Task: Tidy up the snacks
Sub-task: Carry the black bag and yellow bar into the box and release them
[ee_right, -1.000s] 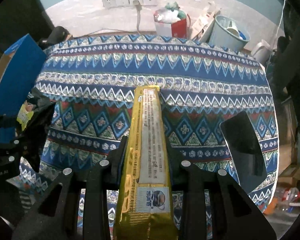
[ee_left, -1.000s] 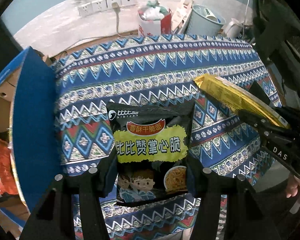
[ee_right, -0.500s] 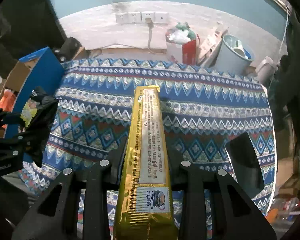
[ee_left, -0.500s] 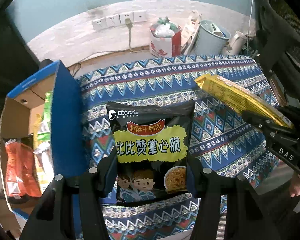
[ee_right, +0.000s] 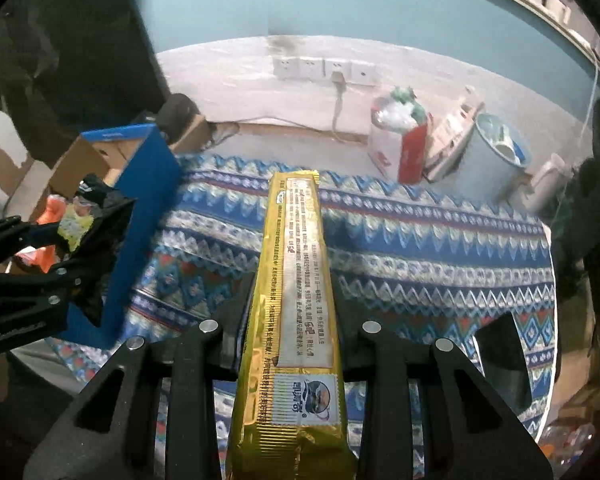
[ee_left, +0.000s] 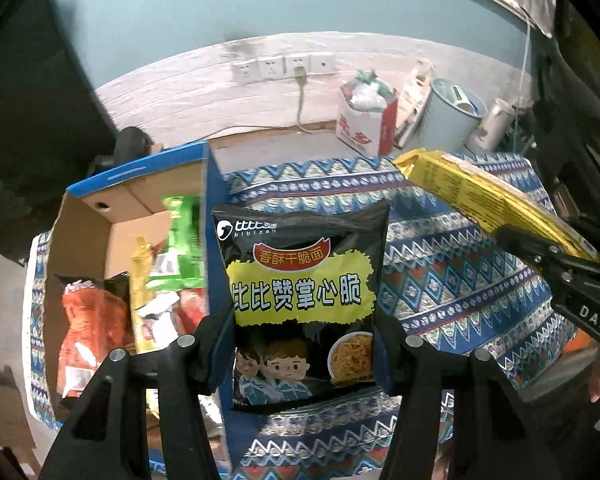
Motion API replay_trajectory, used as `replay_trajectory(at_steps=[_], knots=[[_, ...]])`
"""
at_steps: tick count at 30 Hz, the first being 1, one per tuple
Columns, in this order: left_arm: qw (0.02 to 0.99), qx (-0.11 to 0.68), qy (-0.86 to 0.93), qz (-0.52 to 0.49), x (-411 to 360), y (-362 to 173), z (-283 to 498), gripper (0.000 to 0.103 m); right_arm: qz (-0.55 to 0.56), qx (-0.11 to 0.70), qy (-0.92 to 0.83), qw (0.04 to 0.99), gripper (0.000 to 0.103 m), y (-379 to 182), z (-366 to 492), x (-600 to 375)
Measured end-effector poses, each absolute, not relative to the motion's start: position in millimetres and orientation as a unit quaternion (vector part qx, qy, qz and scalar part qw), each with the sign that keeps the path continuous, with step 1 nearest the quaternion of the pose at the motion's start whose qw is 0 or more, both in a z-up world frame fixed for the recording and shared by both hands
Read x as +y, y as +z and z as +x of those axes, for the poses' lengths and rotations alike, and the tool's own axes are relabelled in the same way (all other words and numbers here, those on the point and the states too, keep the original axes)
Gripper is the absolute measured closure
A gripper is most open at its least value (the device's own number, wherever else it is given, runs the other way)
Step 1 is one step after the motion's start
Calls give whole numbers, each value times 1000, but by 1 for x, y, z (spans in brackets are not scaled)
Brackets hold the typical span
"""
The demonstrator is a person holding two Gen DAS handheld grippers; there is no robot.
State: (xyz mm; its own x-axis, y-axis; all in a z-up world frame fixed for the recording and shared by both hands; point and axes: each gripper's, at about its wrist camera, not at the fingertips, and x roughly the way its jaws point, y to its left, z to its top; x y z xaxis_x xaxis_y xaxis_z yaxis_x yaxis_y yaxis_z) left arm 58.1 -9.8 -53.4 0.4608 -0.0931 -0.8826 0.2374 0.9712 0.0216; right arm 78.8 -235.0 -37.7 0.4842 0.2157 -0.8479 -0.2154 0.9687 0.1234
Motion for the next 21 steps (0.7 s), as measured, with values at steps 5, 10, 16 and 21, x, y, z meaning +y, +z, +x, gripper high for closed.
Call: replay_trajectory(at_steps=[5,10,16,21], knots=[[857,504,-81,63,11,-49,61,45,-4,481,141,865,72,-26,85,-210],[863,498,-66,56,32,-45,61,45,-8,474,159,866,72,-17,92,-184],[867,493,-50,49,56,-43,62,45,-14,467,175,867,72,-7,100,-154],[867,496,-36,35,80,-43,65,45,-20,463,191,865,72,-1,106,-125]])
